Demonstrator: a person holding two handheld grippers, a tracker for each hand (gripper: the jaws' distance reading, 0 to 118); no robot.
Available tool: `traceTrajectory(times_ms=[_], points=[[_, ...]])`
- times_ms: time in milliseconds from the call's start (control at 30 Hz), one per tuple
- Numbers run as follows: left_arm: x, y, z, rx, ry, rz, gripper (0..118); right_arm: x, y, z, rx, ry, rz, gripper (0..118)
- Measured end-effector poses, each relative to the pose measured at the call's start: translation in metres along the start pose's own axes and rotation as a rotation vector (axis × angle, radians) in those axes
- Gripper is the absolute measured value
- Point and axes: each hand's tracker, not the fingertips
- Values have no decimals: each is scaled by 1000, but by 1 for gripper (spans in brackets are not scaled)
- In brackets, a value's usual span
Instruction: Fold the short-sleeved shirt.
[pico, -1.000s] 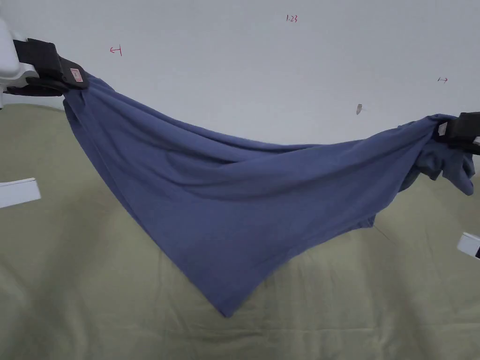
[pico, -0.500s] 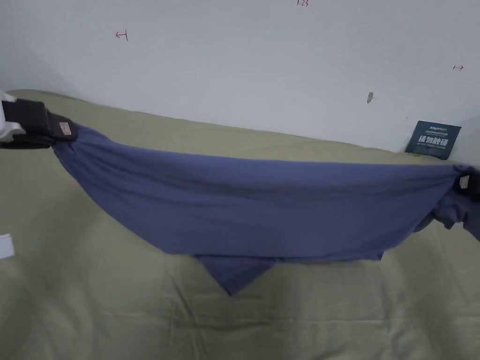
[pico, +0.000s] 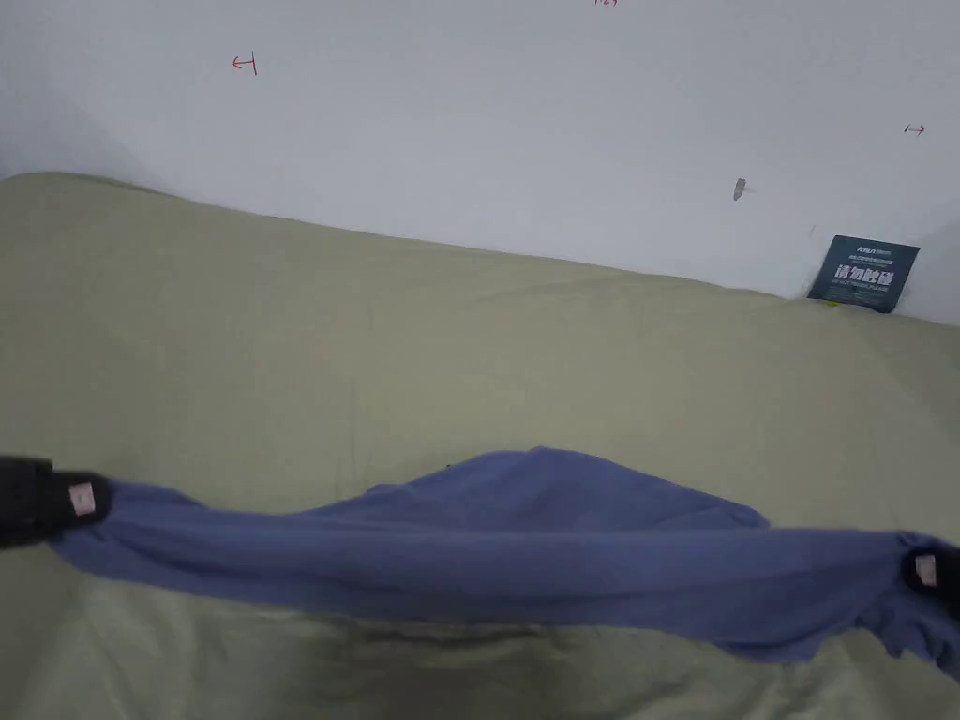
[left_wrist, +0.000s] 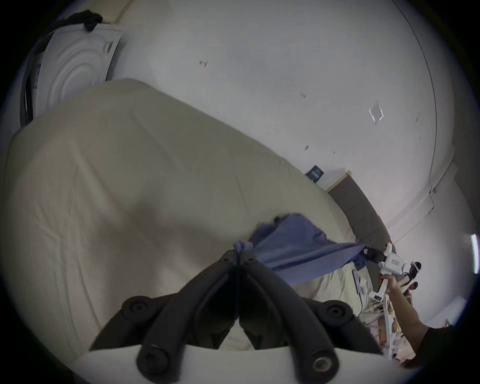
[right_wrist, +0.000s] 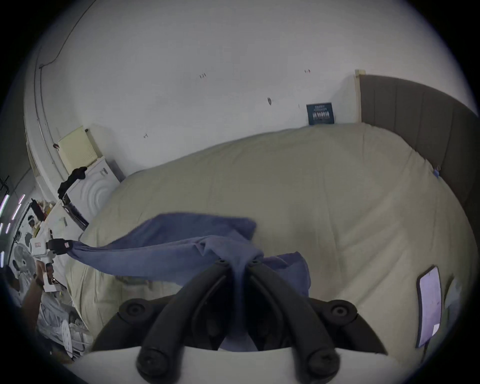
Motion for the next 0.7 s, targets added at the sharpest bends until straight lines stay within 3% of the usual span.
traceTrajectory(times_ms=[467, 700], points=[[-28, -111, 20, -187, 24, 80, 0, 21, -99, 47, -129, -41, -96, 7], [-34, -134, 25, -208, 14, 127, 0, 16, -111, 68, -170, -82, -66, 7]])
